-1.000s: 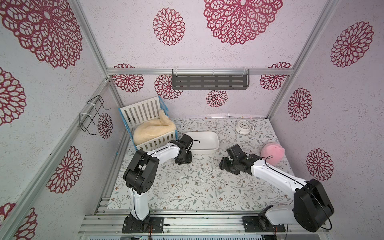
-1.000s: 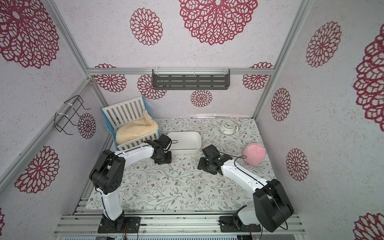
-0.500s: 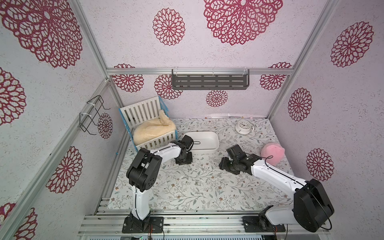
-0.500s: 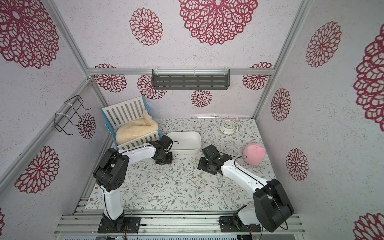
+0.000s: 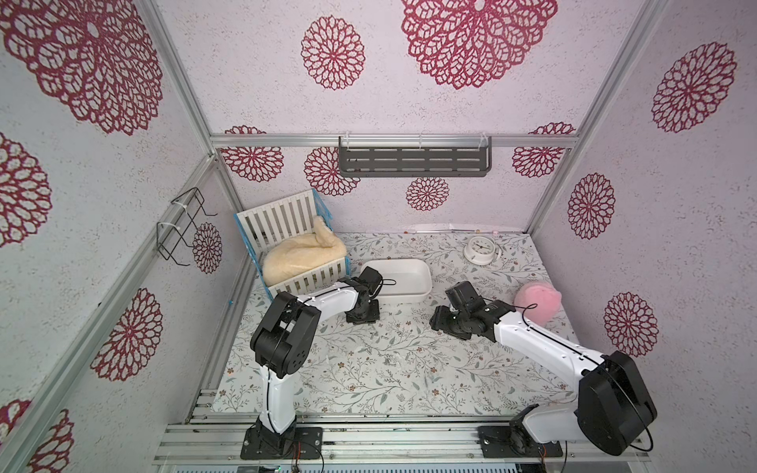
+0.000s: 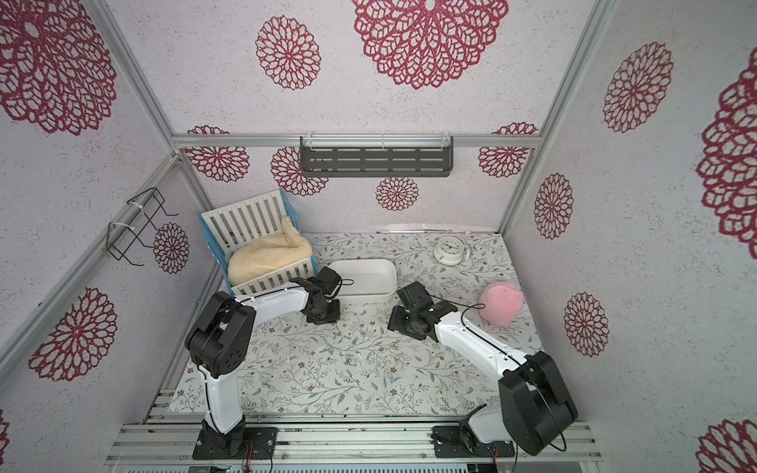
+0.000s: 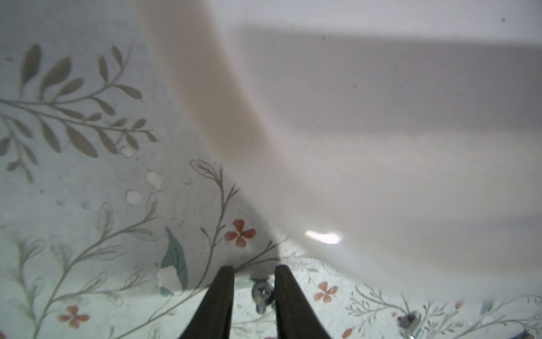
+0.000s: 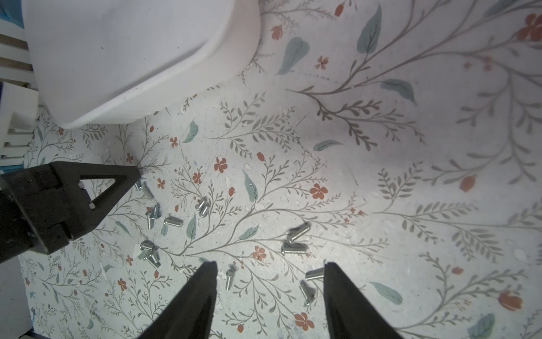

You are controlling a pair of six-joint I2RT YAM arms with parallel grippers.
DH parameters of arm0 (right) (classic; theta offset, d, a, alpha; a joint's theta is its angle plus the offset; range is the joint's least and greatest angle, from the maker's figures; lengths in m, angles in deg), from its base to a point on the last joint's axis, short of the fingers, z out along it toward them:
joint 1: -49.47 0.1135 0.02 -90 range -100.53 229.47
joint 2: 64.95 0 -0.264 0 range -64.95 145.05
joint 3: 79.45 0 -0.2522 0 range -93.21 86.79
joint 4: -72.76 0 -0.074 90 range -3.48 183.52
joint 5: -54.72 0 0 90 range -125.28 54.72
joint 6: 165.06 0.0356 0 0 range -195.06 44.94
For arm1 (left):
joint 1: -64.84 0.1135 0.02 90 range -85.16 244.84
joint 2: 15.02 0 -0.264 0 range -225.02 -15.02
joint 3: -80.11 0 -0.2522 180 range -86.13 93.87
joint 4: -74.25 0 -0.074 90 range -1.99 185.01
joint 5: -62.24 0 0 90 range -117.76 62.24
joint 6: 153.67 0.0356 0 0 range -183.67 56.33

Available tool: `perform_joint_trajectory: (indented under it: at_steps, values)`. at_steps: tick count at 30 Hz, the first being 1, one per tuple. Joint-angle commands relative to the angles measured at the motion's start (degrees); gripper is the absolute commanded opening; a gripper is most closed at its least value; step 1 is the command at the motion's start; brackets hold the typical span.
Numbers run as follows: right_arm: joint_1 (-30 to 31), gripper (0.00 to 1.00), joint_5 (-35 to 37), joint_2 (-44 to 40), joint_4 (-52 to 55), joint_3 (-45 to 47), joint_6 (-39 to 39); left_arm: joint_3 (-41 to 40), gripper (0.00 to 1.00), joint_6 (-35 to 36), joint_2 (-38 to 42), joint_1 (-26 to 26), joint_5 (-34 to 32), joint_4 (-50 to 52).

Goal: Put the screws on the desktop into the storage box
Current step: Pick up the screw from the center of the board.

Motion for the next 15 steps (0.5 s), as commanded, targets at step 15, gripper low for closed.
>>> perform_joint_trajectory:
  at_steps: [15]
  values:
    - [0.25,0.61,0.36,-1.23,-0.84,-0.49,-0.63,1.20,0.20,1.26,-2.83,-3.17,-4.36,6.86]
